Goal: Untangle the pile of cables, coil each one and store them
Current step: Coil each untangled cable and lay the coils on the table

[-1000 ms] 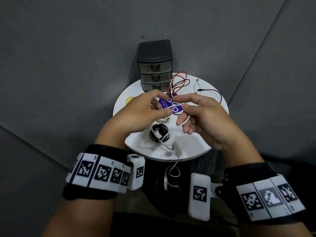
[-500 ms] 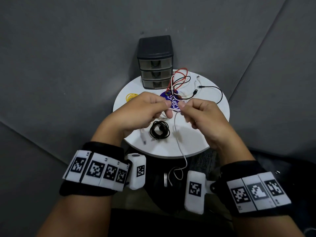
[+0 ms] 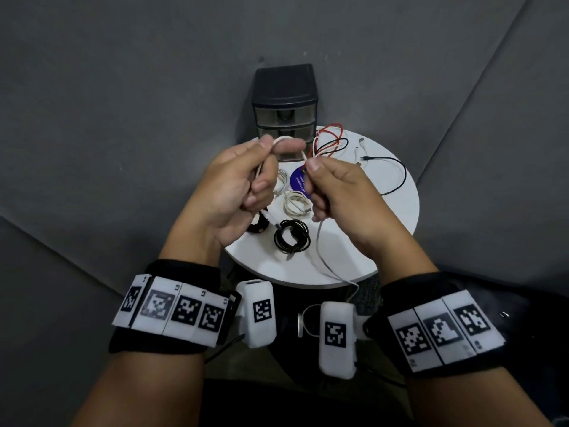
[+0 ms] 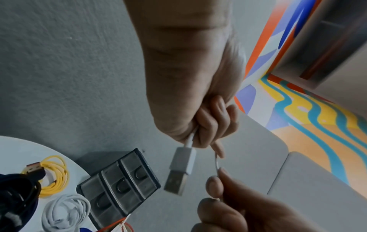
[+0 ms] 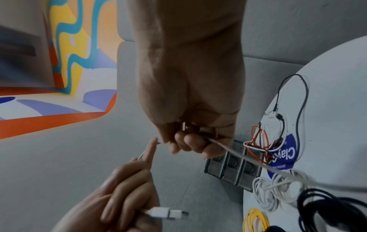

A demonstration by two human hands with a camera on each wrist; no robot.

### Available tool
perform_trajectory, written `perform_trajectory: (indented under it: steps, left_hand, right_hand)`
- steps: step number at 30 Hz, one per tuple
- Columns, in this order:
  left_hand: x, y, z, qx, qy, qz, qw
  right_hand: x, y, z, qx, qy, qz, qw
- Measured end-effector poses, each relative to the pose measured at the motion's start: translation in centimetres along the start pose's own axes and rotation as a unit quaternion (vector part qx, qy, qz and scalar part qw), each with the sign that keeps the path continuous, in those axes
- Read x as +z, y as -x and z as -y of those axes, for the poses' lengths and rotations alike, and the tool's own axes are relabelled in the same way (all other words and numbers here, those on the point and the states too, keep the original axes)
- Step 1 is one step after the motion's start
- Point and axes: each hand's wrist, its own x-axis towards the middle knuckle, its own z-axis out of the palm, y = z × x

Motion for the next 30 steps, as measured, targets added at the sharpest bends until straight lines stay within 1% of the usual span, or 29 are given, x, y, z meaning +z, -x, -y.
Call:
perform_trajectory:
  steps: [2,5,7,9,10,11,13,16,17,19,21,24,27,28,30]
  left_hand:
    - [-0.3,0.1,0.1,0.014,0.016,-0.021,1.0]
    - [-0.2,0.2,0.4,0.023,0.049,-0.074,0.996]
    - [-0.3,0.0,0.5,0.027,0.112,-0.1,0.988]
    - [-0.7,-0.4,0.8,0.043,0.157,-0.127,0.978]
    - [-0.8,-0.6,1.0,0.048,0.147,-0.138,0.978]
    - [-0.7,-0.8,1.1,0.047,0.118,-0.141,0.982]
    - [-0.4,-1.0,1.3,0.033,0.039,-0.115,0.992]
    - [0.2,-0.8,1.3,0.029,-0.062,-0.035,0.997]
    - [0.4,-0.9,1.3,0.041,-0.096,-0.012,0.994]
    - [1.0,-1.0,1.1,0.065,-0.156,0.033,0.985]
    - [1.6,-1.1,0.8,0.066,-0.173,0.069,0.98]
    - [2.2,-1.1,0.6,0.038,-0.172,0.086,0.981]
    - [2.4,-0.9,1.1,0.012,-0.156,0.077,0.985]
    - [2.5,-0.9,1.3,0.002,-0.145,0.068,0.987]
    - [2.8,-0.7,1.8,-0.022,-0.122,0.051,0.991]
  right_hand:
    - [0.4,0.2,-0.2,0.009,0.02,0.038,0.999]
    - [1.1,0.7,-0.2,0.031,0.03,0.097,0.994]
    - [1.3,1.0,0.0,0.043,0.048,0.138,0.988]
    - [1.4,1.4,0.5,0.034,0.083,0.18,0.98]
    - [1.3,1.6,0.9,0.02,0.101,0.192,0.976]
    - [1.1,1.8,1.4,0.002,0.116,0.189,0.975]
    - [0.4,1.6,2.7,-0.036,0.128,0.132,0.982]
    - [-0.9,1.0,4.1,-0.107,0.142,0.038,0.983]
    - [-1.3,0.8,4.1,-0.115,0.15,0.007,0.982]
    - [-1.9,0.4,3.7,-0.113,0.124,-0.038,0.985]
    - [-2.2,0.2,3.2,-0.109,0.102,-0.074,0.986]
    - [-2.4,0.1,2.7,-0.113,0.074,-0.114,0.984]
    - [-2.7,0.2,2.2,-0.1,0.049,-0.148,0.983]
    - [-2.8,0.1,1.9,-0.096,0.042,-0.153,0.983]
    - [-2.5,0.3,1.7,-0.091,0.028,-0.136,0.986]
